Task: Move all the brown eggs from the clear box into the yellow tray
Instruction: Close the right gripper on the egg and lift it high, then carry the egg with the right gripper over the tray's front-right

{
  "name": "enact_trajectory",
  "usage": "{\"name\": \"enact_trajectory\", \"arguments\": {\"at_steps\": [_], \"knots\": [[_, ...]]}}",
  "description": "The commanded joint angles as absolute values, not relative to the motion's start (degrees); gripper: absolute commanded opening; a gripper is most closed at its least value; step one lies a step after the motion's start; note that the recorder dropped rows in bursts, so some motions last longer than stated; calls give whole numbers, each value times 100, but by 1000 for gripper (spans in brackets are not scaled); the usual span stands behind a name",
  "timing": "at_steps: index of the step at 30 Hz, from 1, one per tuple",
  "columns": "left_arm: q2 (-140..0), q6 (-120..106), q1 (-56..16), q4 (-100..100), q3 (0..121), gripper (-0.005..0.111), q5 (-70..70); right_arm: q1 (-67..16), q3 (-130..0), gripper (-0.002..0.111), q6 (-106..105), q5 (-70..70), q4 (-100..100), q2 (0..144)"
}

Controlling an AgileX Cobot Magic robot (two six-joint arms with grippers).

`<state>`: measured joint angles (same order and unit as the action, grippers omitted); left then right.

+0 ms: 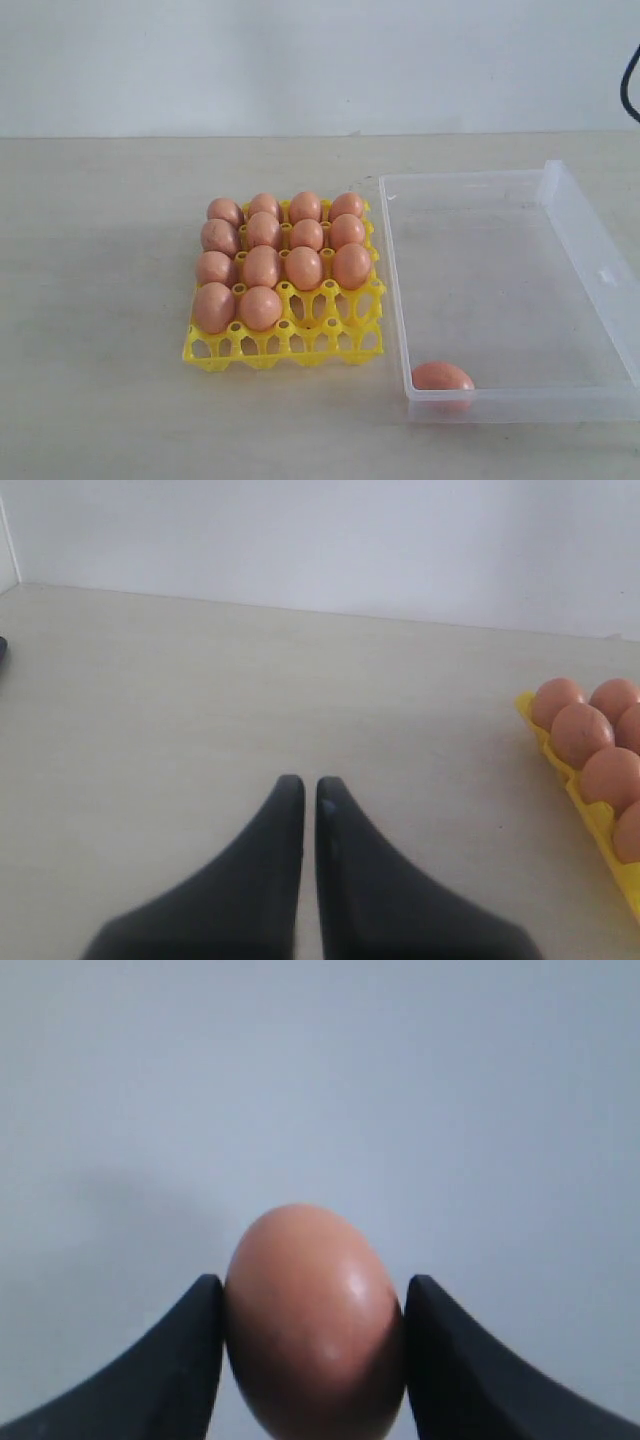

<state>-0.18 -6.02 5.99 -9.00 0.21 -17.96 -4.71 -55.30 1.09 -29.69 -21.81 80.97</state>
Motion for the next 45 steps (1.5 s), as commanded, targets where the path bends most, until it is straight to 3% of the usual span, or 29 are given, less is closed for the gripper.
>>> {"name": "enact_trajectory", "arguments": {"at_steps": [1, 4, 6, 13, 18, 23, 33, 45], "knots": [[0, -625, 603, -903, 0, 4, -1797, -471, -5710, 0, 3363, -3122, 2718, 8013], [0, -625, 603, -903, 0, 4, -1797, -662, -5698, 0, 5626, -3319, 6099, 8064], [0, -625, 603, -903, 0, 4, -1797, -902, -5564, 0, 6099, -3628, 6851, 8241], [0, -625, 603, -903, 0, 4, -1797, -1702, -4602, 0, 5383, -4656, 5983, 9154], [0, -625, 603, -903, 0, 4, -1797, -2076, -4009, 0, 3733, -4681, 4406, 9364], [0, -625, 603, -903, 0, 4, -1797, -2320, -3880, 0, 3703, -4669, 4504, 9816], [0, -625, 603, -903, 0, 4, -1797, -2356, -3893, 0, 3654, -4964, 3800, 10804], [0, -625, 603, -903, 0, 4, -1797, -2356, -3893, 0, 3190, -4434, 3487, 10855]]}}
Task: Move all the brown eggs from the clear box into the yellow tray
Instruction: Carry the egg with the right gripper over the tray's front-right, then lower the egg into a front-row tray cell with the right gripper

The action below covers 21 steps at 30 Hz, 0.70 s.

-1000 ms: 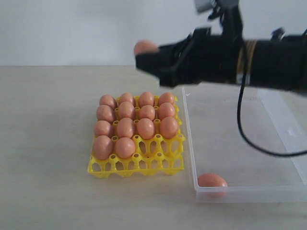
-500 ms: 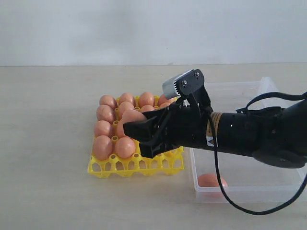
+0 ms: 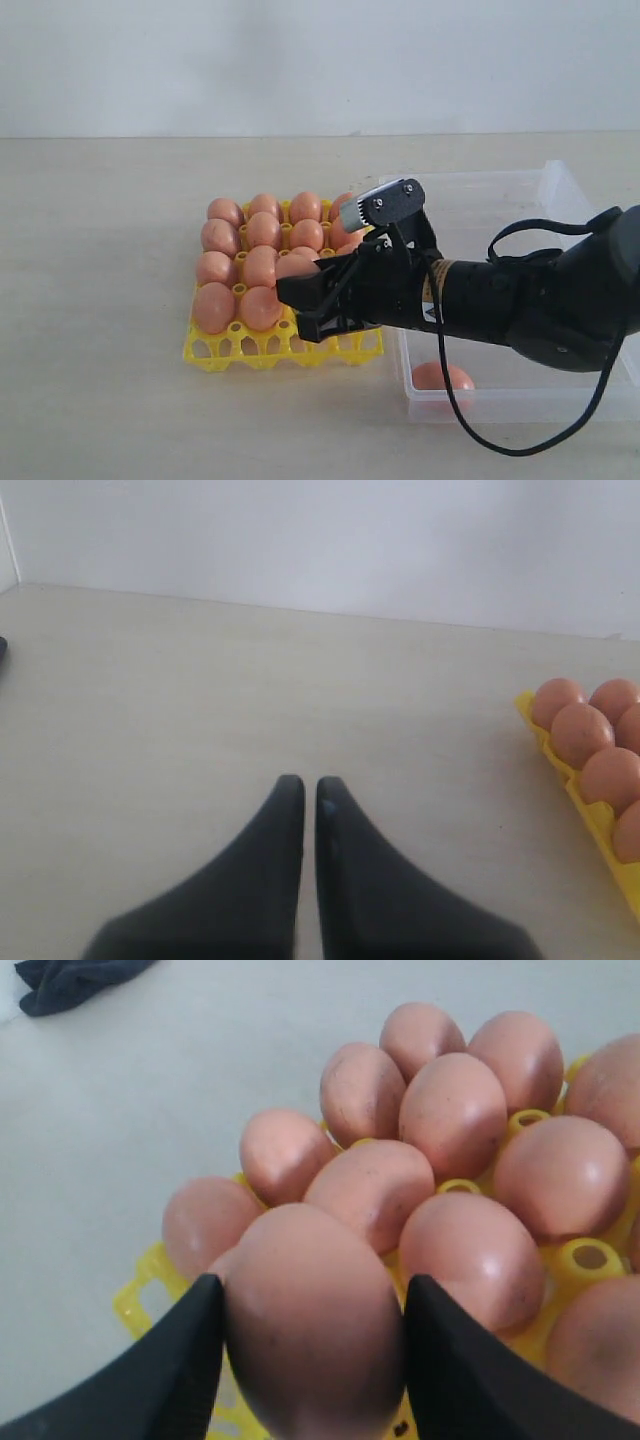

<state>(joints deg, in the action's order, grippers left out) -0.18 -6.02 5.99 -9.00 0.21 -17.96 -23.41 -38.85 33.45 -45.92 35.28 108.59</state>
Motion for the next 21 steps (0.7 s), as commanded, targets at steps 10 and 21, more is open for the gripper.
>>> {"name": "enact_trajectory", "arguments": {"at_steps": [10, 21], "knots": [[0, -625, 603, -903, 0, 4, -1797, -2356, -3893, 0, 2939, -4478, 3264, 10855], [0, -625, 603, -903, 0, 4, -1797, -2356, -4087, 0, 2777, -4644, 2864, 11063]]}}
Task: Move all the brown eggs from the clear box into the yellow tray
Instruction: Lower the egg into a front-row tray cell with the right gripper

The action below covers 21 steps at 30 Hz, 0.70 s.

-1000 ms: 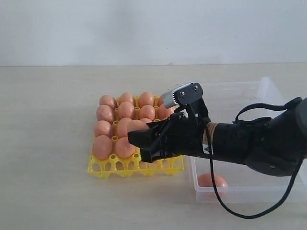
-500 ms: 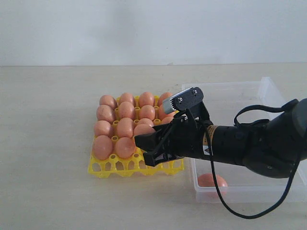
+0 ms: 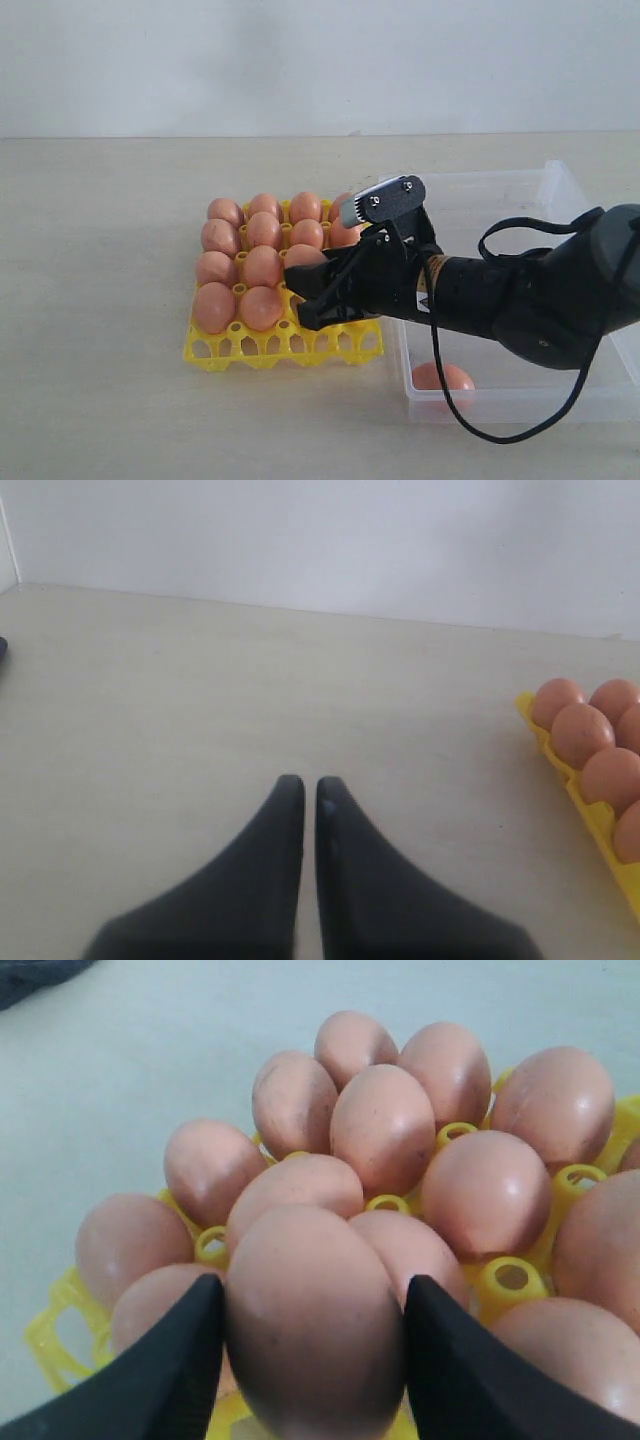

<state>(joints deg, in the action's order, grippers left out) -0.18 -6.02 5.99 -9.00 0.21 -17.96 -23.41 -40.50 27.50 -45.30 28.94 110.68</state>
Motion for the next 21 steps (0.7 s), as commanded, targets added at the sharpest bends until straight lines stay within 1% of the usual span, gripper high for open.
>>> {"name": "enact_trajectory", "arguments": {"at_steps": [1, 10, 21], "knots": [[0, -625, 603, -903, 0, 4, -1797, -2356, -4087, 0, 2777, -4586, 2864, 11063], [0, -625, 603, -903, 0, 4, -1797, -2519, -4087, 0, 2725, -4453, 2906, 11085], [0, -625, 603, -903, 0, 4, -1797, -2519, -4087, 0, 2710, -4472, 2813, 11263]]}}
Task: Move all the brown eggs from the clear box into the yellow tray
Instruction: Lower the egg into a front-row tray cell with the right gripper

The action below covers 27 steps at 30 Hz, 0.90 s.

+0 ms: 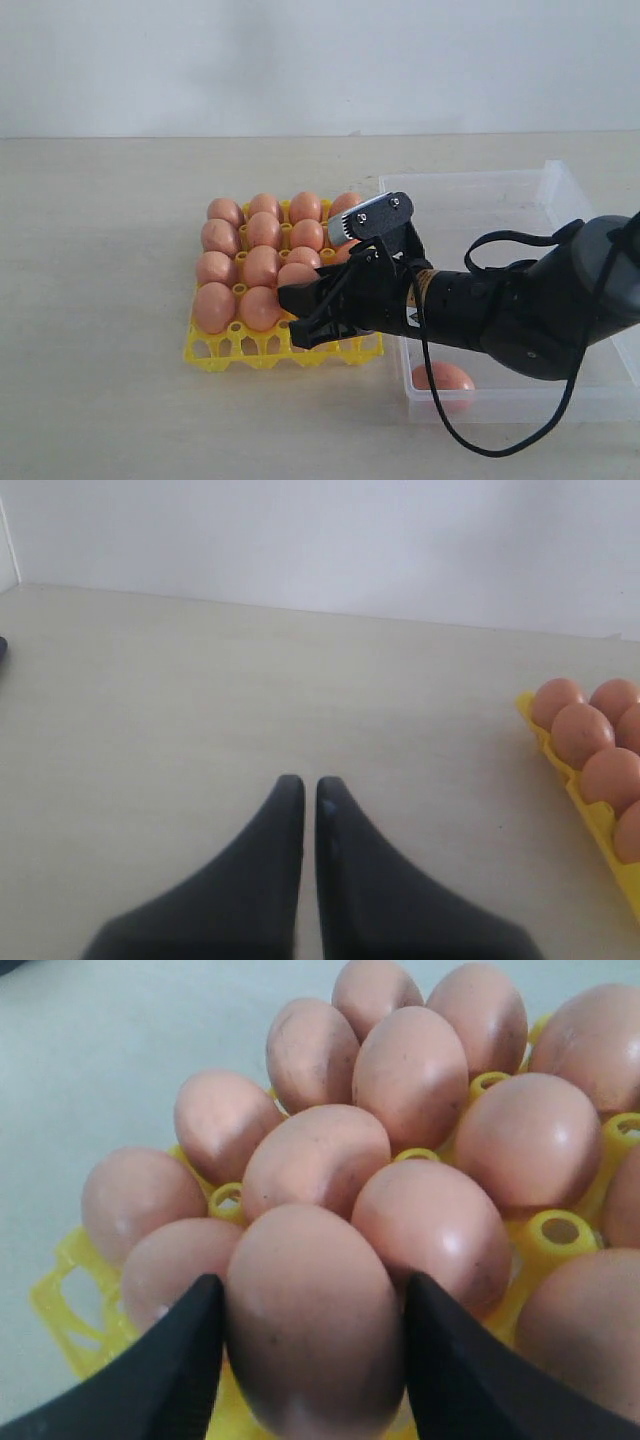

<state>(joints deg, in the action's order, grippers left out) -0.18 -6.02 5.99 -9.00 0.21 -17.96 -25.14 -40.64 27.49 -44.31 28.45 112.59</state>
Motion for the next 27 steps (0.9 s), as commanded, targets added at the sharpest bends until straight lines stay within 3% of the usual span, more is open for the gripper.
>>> {"name": "enact_trajectory", "arguments": {"at_steps": [1, 7, 16, 27], "knots": [[0, -625, 603, -903, 0, 4, -1797, -2519, -4087, 0, 2710, -4502, 2813, 11263], [0, -625, 603, -903, 0, 4, -1797, -2519, -4087, 2, 2710, -4512, 2813, 11263], [0, -625, 603, -903, 0, 4, -1797, -2519, -4087, 41, 2622, -4184, 2813, 11263], [0, -625, 603, -903, 0, 4, -1797, -2519, -4087, 42, 2632, -4161, 2813, 11263]]}}
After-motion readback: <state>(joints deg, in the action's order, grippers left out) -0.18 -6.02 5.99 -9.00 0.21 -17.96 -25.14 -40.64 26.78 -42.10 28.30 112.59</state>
